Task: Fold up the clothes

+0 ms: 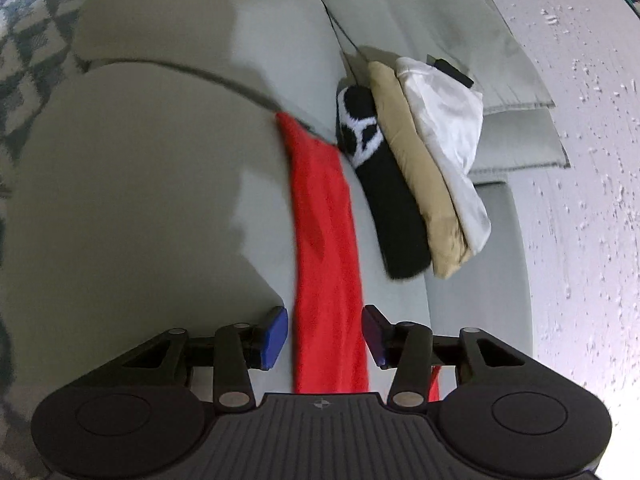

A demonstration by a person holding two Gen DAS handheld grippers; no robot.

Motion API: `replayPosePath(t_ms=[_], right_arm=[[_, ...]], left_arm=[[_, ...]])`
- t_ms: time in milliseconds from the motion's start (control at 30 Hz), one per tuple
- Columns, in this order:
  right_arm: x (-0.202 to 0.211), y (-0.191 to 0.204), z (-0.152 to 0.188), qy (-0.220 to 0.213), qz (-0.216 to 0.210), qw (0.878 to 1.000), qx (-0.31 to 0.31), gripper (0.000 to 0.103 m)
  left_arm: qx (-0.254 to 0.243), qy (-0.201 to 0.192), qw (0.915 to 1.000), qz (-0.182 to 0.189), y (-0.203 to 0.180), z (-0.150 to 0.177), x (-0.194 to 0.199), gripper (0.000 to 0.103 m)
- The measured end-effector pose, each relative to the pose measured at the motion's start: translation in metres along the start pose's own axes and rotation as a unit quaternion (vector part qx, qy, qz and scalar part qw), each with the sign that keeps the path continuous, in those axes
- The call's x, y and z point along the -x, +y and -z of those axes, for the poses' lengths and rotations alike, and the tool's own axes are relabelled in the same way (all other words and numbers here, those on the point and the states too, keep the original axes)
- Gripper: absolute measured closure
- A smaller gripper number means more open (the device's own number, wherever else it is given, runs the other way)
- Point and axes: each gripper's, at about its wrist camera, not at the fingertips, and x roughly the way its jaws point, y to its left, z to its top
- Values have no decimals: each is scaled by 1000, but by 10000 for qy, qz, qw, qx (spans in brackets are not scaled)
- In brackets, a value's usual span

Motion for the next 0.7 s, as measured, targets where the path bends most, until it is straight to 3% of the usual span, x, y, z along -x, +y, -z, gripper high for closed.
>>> replayPosePath(t_ms=[200,300,367,433,500,700], right_arm=[[-8,12,-7,-122,-115,9998,54,33],[-14,16,-7,-57,-129,9998,155,33],[-18,17,-5,16,-157,9997,206,33],[-19,17,-2,75,-179,9995,234,33],[-18,15,0,109,-200,9994,253,34],[-4,3,-2,16,-226,9995,198,34]], left_arm=[[-22,-177,9998,-56,-10,-27,-38,59],[45,-315,9991,-269,-14,-37,-53,70],[34,-367,9982,-468,-15,-42,-60,86],[-109,-386,9961,-782,-19,-42,-62,93],[-492,-460,9944,-818,-30,-39,-55,101],[-1895,-615,9789,-445,-86,-15,-18,102]])
